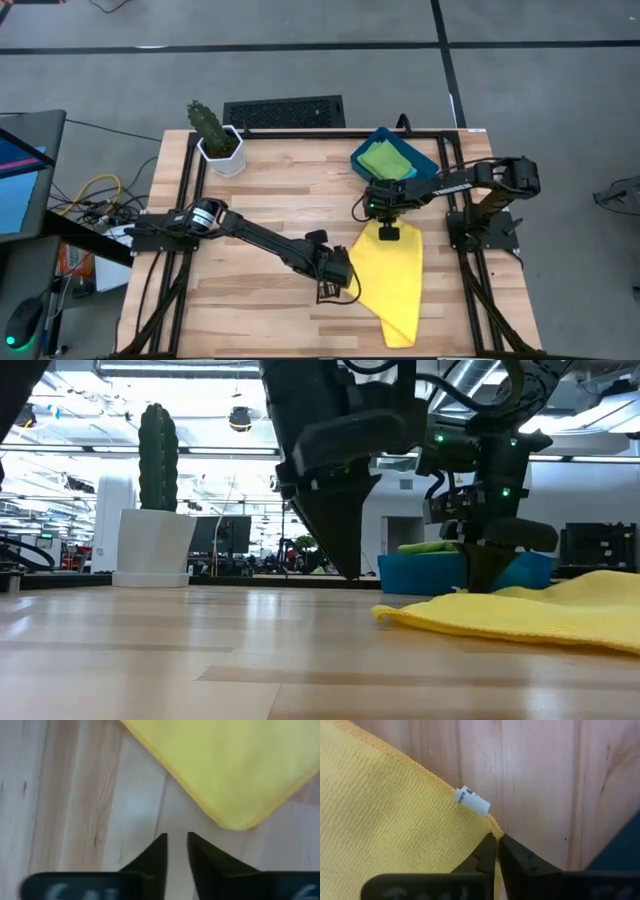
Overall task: Fold microfiber towels
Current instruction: Fold the yellow microfiber towel
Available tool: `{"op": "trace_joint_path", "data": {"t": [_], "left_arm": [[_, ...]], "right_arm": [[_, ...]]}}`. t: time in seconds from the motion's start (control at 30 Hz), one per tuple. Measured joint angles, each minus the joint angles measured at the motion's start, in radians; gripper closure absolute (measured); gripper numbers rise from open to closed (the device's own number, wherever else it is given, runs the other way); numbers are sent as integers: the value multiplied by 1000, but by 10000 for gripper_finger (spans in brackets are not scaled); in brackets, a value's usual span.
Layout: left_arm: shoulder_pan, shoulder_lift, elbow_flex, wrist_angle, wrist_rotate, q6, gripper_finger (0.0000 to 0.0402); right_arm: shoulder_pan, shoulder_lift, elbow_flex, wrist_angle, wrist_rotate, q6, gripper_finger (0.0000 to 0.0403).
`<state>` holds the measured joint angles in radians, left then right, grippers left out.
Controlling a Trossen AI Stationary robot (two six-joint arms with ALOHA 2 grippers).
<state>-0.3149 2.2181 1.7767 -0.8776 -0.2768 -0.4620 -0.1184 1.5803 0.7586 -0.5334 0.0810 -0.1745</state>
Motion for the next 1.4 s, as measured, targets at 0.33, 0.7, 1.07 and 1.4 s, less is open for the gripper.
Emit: {"op": "trace_joint_path", "data": {"t": [0.33, 0.7, 1.07, 1.4], "left_arm": [[-36, 7, 0, 180, -50, -215, 174], [-85, 10, -149, 342, -150, -456, 145], [-68, -2, -248, 471, -101, -519, 184], [-63, -1, -282, 488, -59, -437, 370]], "right_arm": [[0, 0, 1, -12, -5, 1, 378], [0, -2, 2, -7, -6, -7, 368], [0, -2, 2, -5, -6, -8, 367], [0, -2, 3, -4, -6, -2, 367]]}}
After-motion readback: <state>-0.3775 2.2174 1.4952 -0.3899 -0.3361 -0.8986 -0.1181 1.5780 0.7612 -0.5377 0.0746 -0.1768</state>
